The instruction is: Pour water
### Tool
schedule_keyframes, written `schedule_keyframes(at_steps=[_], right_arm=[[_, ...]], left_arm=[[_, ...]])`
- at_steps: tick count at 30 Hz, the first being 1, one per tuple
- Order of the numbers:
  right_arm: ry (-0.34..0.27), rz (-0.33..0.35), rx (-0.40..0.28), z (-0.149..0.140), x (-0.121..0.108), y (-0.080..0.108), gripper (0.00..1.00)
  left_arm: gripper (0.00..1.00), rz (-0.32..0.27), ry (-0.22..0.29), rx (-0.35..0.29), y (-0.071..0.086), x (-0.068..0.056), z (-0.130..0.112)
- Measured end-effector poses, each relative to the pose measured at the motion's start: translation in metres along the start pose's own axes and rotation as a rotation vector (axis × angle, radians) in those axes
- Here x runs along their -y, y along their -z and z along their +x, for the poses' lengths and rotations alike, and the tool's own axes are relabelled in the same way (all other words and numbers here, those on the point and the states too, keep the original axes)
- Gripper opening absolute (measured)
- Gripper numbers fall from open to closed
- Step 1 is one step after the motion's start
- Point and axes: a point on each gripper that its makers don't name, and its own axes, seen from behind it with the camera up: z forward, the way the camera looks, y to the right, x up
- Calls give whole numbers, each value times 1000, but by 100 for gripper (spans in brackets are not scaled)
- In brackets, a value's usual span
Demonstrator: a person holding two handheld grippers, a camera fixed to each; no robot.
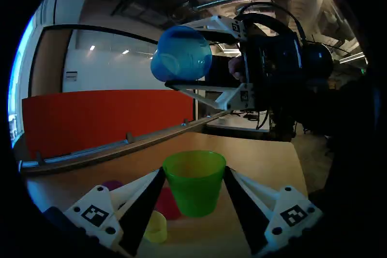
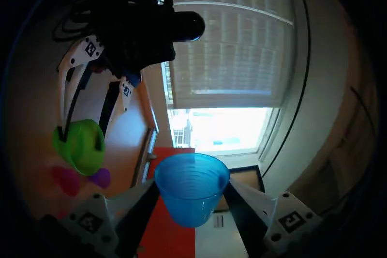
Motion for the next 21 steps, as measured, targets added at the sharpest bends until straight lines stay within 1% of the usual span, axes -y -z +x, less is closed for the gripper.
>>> schedule_keyframes(at_steps=[4, 11, 17, 21], right_arm=[[-77, 2, -2, -5, 5, 2, 89], [-247, 12, -2, -16, 18, 6, 89], [-387, 17, -10, -18, 28, 11, 89], [-498, 19, -12, -21, 33, 14, 89]], left_arm=[[87, 2, 2, 0, 1, 1, -1], [87, 2, 5, -3, 2, 2, 1], [87, 5, 4, -6, 4, 3, 3], [87, 8, 1, -5, 5, 4, 4]])
